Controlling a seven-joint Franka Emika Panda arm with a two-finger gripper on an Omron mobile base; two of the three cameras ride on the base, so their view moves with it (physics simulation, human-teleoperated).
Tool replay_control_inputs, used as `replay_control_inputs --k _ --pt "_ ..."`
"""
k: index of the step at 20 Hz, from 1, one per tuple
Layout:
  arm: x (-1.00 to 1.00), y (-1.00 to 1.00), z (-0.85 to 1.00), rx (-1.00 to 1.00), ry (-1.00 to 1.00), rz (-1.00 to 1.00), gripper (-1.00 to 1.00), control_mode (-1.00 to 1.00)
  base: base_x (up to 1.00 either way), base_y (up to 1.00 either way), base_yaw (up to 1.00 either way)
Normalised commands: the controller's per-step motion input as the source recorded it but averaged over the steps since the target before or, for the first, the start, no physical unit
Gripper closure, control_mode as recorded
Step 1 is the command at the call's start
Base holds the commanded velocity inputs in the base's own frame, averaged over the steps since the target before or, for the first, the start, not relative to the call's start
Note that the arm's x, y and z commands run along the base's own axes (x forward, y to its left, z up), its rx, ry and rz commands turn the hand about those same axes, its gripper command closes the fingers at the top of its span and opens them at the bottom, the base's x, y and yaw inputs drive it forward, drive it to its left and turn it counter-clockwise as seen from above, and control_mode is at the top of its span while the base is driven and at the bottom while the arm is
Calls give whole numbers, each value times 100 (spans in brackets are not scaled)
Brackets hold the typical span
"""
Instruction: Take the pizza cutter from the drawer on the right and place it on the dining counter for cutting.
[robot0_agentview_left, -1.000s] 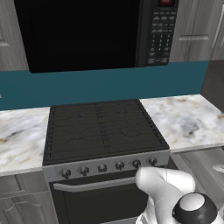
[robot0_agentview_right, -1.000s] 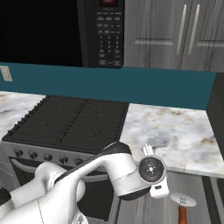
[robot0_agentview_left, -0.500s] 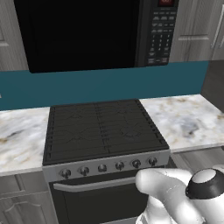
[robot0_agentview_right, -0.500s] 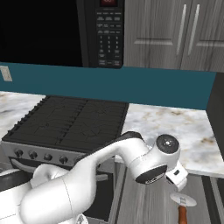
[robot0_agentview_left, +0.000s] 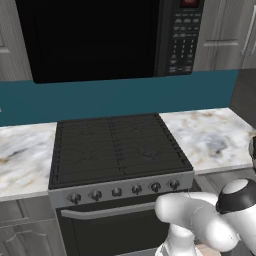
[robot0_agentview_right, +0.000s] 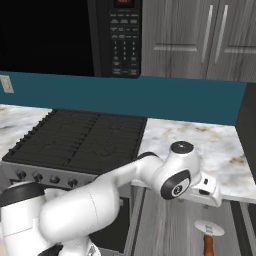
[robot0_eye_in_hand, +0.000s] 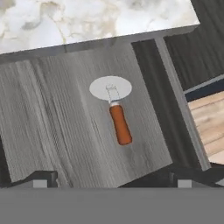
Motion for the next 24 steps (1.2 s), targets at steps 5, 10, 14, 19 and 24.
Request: replay_control_inputs --k 5,10,14,19,24 --pt "8 -19 -44 -7 17 35 -100 -100 0 0 0" --pt "2 -38 -57 20 12 30 -100 -100 0 0 0" --pt "5 -16 -21 8 5 10 -100 -100 0 0 0" --pt "0 -9 -12 1 6 2 -100 -100 0 0 0" --pt "5 -7 -21 0 7 3 -100 -100 0 0 0"
